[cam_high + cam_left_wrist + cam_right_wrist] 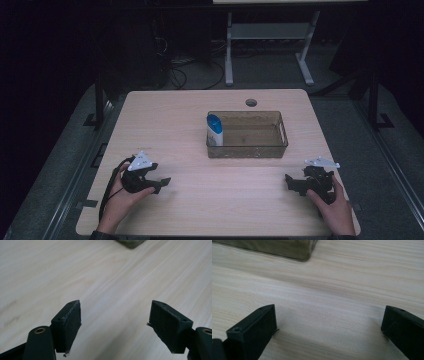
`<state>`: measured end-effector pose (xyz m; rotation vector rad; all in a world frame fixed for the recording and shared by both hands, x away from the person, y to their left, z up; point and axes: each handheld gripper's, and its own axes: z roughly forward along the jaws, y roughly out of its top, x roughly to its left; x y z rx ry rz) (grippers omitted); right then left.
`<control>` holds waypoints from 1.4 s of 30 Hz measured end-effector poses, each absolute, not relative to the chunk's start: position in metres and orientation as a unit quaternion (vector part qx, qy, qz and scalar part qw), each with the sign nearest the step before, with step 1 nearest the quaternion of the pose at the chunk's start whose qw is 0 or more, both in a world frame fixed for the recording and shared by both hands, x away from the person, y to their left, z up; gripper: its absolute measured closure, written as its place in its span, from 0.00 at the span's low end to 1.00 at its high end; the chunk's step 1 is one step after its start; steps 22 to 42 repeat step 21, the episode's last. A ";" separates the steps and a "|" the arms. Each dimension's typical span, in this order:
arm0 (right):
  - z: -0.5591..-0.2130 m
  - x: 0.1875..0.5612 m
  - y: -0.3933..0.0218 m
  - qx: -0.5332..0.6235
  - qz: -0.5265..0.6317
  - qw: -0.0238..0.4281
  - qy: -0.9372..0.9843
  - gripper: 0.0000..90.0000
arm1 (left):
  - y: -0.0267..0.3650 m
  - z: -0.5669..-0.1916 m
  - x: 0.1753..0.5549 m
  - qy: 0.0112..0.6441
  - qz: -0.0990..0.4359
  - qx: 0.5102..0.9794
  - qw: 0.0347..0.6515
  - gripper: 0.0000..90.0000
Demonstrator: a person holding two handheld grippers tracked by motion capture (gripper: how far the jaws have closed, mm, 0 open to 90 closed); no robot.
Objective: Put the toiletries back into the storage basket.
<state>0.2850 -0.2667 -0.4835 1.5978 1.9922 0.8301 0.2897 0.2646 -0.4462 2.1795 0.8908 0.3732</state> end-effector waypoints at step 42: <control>-0.484 0.285 -0.267 0.580 0.302 0.226 0.722 0.00 | 0.282 -0.472 0.272 0.371 0.158 0.846 0.349 0.20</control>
